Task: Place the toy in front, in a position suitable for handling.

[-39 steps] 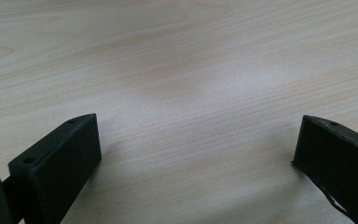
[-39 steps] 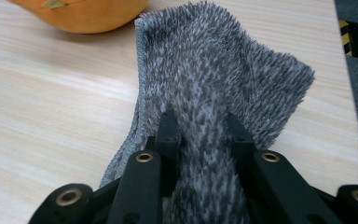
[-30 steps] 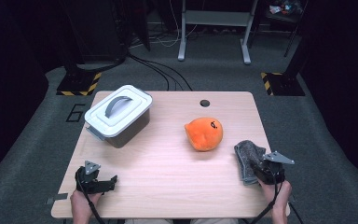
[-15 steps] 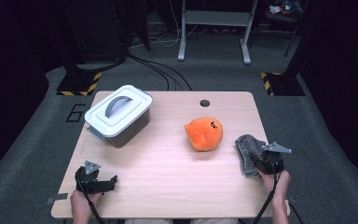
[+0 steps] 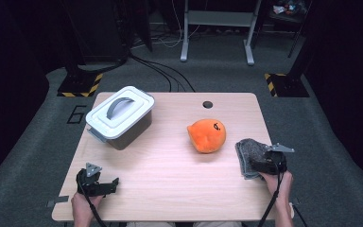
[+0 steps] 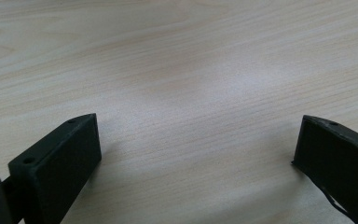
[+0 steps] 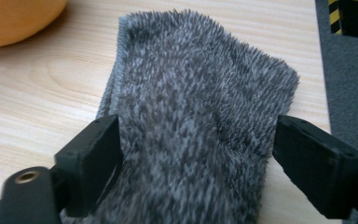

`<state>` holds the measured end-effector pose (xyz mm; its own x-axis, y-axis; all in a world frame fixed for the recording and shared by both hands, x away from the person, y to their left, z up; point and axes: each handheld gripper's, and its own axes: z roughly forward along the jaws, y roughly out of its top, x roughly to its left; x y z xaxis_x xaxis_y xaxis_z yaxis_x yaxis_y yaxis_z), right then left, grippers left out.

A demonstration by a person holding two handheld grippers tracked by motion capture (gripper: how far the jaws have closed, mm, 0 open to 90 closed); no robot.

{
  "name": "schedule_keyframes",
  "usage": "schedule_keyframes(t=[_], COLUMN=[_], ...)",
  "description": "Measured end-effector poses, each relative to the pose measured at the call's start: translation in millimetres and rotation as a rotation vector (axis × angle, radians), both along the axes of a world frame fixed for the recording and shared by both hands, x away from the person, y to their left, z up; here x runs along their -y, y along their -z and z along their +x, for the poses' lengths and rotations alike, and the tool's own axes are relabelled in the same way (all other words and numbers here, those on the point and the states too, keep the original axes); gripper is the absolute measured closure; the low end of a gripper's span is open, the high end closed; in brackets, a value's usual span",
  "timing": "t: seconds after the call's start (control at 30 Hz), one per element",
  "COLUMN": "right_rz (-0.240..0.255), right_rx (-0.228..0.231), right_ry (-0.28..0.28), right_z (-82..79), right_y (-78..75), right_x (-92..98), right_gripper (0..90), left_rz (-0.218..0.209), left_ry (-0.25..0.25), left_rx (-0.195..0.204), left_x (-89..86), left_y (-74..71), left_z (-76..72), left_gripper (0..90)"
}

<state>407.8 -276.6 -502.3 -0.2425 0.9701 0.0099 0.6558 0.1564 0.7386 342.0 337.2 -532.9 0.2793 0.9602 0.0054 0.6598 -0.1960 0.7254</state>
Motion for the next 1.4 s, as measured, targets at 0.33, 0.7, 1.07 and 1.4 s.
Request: schedule_keyframes(t=[0.33,0.7,1.07,1.4], right_rz=[0.028,0.049,0.019,-0.016], right_rx=[0.023,0.010,-0.014,-0.029], right_ry=[-0.023,0.014,0.021,0.009], right_z=[-34.1,-67.5,-80.3,-78.1], right_y=[-6.5,12.1,26.0,28.3], right_x=[-11.0,-4.7,0.2,-2.2], right_gripper=[0.0,0.0,0.0,0.0], left_rz=[0.001,0.006,-0.016,-0.034], left_ry=[-0.001,-0.022,-0.010,0.132], left_rx=[0.000,-0.001,0.043,0.065], left_x=[0.0,-0.4,10.6,53.7], left_y=[0.0,-0.4,-6.8,-23.7], left_z=[0.0,-0.2,-2.8,14.4], left_gripper=[0.2,0.1,0.5,1.0])
